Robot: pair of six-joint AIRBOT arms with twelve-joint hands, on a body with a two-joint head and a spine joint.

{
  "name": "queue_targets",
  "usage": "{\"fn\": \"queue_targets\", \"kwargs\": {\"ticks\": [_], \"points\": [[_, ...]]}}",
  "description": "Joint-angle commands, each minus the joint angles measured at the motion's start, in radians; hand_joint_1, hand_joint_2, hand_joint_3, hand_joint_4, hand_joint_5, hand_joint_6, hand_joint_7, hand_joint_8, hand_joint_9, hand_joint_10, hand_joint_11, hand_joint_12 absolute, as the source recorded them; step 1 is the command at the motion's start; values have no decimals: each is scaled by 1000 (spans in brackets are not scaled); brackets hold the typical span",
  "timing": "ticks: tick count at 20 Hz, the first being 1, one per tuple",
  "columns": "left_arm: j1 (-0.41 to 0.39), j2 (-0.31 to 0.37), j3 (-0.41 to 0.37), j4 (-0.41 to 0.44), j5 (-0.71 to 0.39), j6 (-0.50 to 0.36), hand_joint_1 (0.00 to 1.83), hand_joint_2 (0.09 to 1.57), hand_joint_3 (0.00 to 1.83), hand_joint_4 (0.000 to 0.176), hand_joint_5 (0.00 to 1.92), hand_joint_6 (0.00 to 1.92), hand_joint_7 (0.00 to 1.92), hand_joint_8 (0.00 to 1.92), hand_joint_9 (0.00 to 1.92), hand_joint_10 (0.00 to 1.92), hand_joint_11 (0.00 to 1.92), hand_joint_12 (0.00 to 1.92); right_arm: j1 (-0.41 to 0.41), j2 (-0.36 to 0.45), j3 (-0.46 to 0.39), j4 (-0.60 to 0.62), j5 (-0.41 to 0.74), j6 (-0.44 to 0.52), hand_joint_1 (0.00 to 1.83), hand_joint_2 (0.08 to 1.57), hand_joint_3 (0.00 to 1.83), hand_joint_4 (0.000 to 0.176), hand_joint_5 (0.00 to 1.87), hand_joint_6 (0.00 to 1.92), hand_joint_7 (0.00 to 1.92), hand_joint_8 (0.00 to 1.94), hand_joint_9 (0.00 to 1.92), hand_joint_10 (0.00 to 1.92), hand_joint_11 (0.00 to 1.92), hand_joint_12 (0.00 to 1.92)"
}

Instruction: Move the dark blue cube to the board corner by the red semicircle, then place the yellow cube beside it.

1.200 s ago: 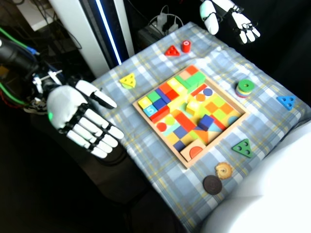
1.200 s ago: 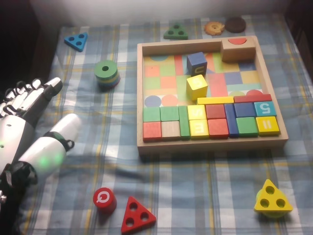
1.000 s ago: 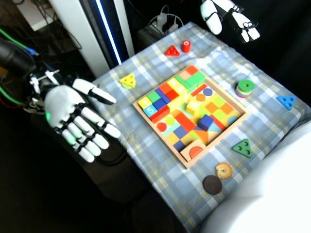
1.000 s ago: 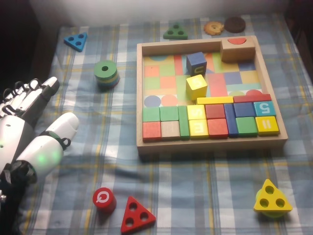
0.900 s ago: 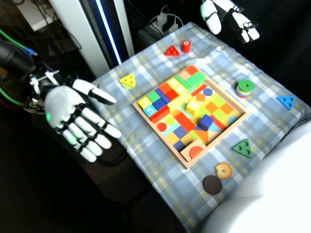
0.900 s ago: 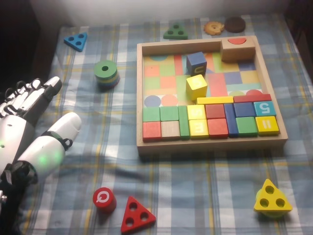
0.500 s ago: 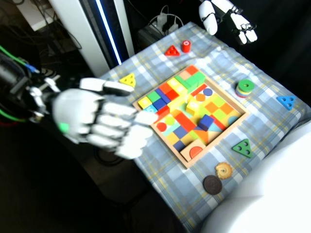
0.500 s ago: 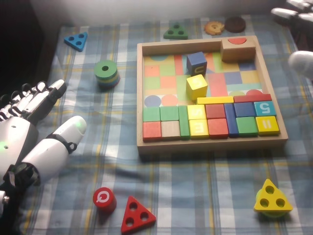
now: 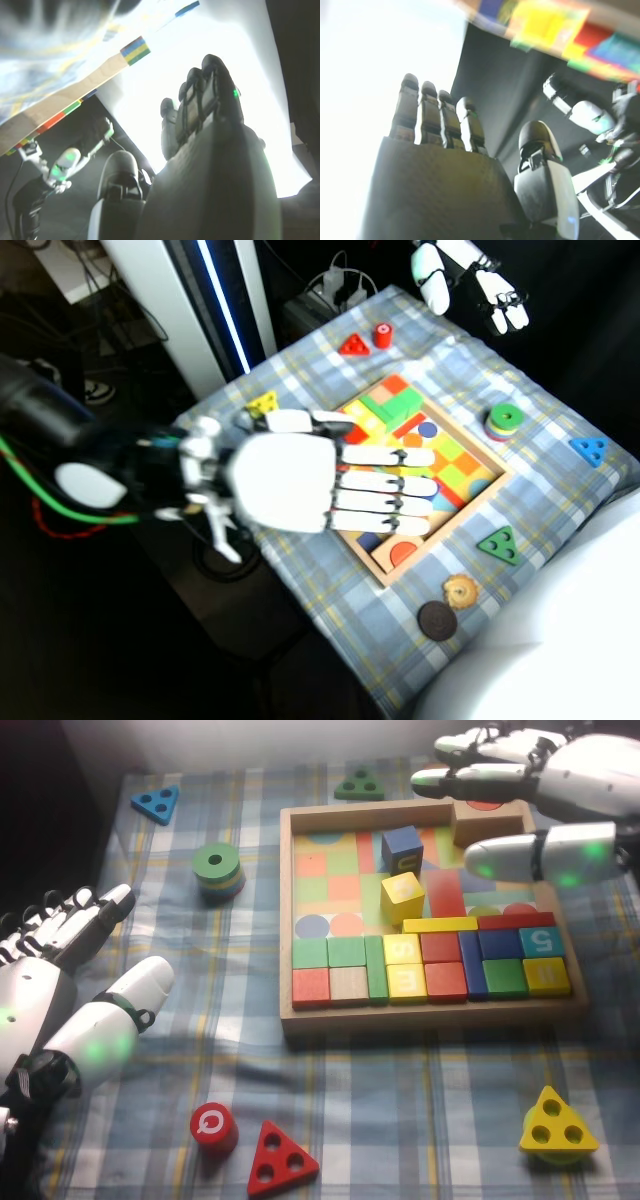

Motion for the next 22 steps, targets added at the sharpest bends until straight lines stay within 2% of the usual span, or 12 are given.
{"fn": "queue_targets", "kwargs": {"ticks": [1,5,8,9,10,11,13,15,17,19,20,22], "points": [[-7,6,8,50,-104,-5,71,1326,0,64,279,3,162,2,154,3,0,260,28,-9,17,16,69,24,1,1179,0,101,295,15,0,0,0,0,0,0],[-7,6,9,50,-104,-5,14,1327,1,62,262,3,149,3,137,3,0,209,64,-49,61,-66,38,82,0,1085,0,73,283,2,0,0,0,0,0,0],[-7,5,10,48,-106,-5,24,1334,1,67,262,1,153,2,150,5,0,253,75,-68,77,-84,29,90,0,1074,1,107,359,8,0,0,0,0,0,0],[-7,6,10,48,-106,-5,24,1334,1,62,264,2,156,3,153,5,0,259,75,-71,77,-91,26,91,0,1067,0,77,115,1,0,0,0,0,0,0],[-7,6,10,48,-107,-5,15,1337,1,58,265,1,158,2,157,5,0,273,75,-73,77,-96,24,92,0,1084,0,50,188,18,0,0,0,0,0,0],[-7,6,9,48,-107,-5,2,1341,2,61,254,0,148,1,145,2,0,250,75,-74,77,-103,20,94,0,1097,4,64,124,3,0,0,0,0,0,0],[-7,6,8,48,-108,-6,8,1345,1,64,244,1,140,2,134,1,0,218,75,-74,77,-117,8,96,0,1187,10,95,508,23,0,0,0,0,0,0],[-7,6,8,48,-108,-6,30,1345,0,62,245,1,141,1,136,2,0,230,75,-74,77,-127,-4,96,0,1228,9,75,584,7,0,0,0,0,0,0],[-7,6,7,48,-110,-6,36,1336,0,63,257,2,154,2,152,4,0,315,75,-78,80,-130,-11,96,0,1200,0,3,536,0,0,0,0,0,0,0],[-7,6,6,48,-110,-6,17,1338,0,68,244,0,139,1,138,1,0,225,75,-86,86,-137,-17,96,0,1212,2,0,544,5,0,0,0,0,0,0],[-7,6,6,48,-110,-6,24,1336,0,59,257,3,151,3,149,4,0,243,75,-90,89,-142,-22,96,0,1221,5,40,553,7,0,0,0,0,0,0],[-7,6,6,48,-110,-6,23,1339,0,72,241,2,142,4,138,3,0,204,75,-95,92,-148,-29,96,0,1269,25,28,557,7,0,0,0,0,0,0]]}}
